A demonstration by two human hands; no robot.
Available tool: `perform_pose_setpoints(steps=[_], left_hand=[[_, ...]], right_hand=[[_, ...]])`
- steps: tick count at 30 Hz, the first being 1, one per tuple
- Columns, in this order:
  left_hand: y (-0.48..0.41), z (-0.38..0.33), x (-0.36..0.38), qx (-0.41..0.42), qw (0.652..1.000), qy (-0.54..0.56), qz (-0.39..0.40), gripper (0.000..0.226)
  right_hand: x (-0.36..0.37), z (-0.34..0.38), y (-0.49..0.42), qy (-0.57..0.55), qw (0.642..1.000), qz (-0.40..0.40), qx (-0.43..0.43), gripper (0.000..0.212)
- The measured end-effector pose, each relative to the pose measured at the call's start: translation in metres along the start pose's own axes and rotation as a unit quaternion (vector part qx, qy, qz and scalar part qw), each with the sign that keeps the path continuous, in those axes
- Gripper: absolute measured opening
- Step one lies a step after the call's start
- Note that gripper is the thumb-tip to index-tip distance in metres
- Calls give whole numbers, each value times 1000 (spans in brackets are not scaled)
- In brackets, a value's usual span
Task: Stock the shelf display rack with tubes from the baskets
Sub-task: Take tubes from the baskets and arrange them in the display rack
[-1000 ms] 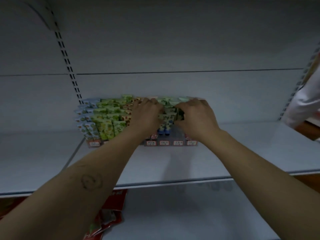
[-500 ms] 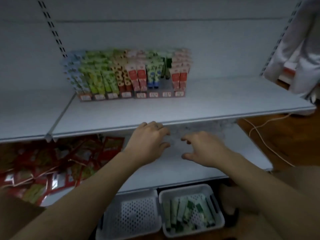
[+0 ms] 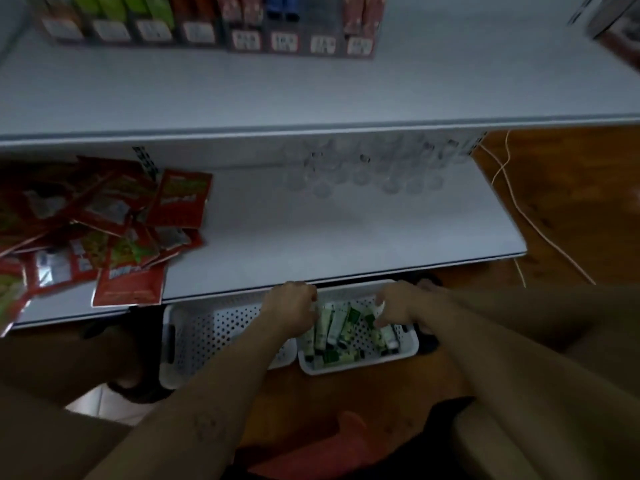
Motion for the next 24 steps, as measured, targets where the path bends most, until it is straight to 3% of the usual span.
perform_pose_setpoints(steps=[1, 2, 5, 8, 15, 18, 20, 22, 24], left_hand=[[-5, 4, 9, -5, 1000, 7, 13, 38], [-9, 5, 16, -7, 1000, 7, 25, 36], [-21, 2, 39, -2, 998, -4, 60, 27], [-32, -14, 61, 22, 996, -33, 85, 15], [-71, -47, 97, 42, 989, -49, 132, 17], [-83, -59, 124, -3, 989, -3, 150, 33], [-92, -62, 147, -50, 982, 34, 176, 48], [-100, -61, 164, -91, 972, 83, 202, 53], [-104, -62, 174, -111, 964, 122, 210, 38]], right_hand=[[12, -1, -9, 11, 1000, 23, 4, 23], [20, -1, -18, 13, 999, 32, 2, 23], [34, 1, -44, 24, 999, 40, -13, 43], [40, 0, -67, 26, 999, 37, -14, 39], [48, -45, -97, -25, 995, 29, 87, 36], [62, -57, -108, -41, 993, 9, 106, 30], [78, -59, -118, -84, 990, 9, 110, 10], [90, -60, -124, -122, 985, 12, 119, 28], [91, -64, -126, -130, 982, -4, 134, 33]])
Point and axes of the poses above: each hand's wrist, its own y-axis away from the middle knuckle, its own x-axis out of the palm, z = x × y, the point moved 10 cm from there along -y, towards the middle knuckle, and after that the axes turned 7 degrees about z, right-handed, at the moved point
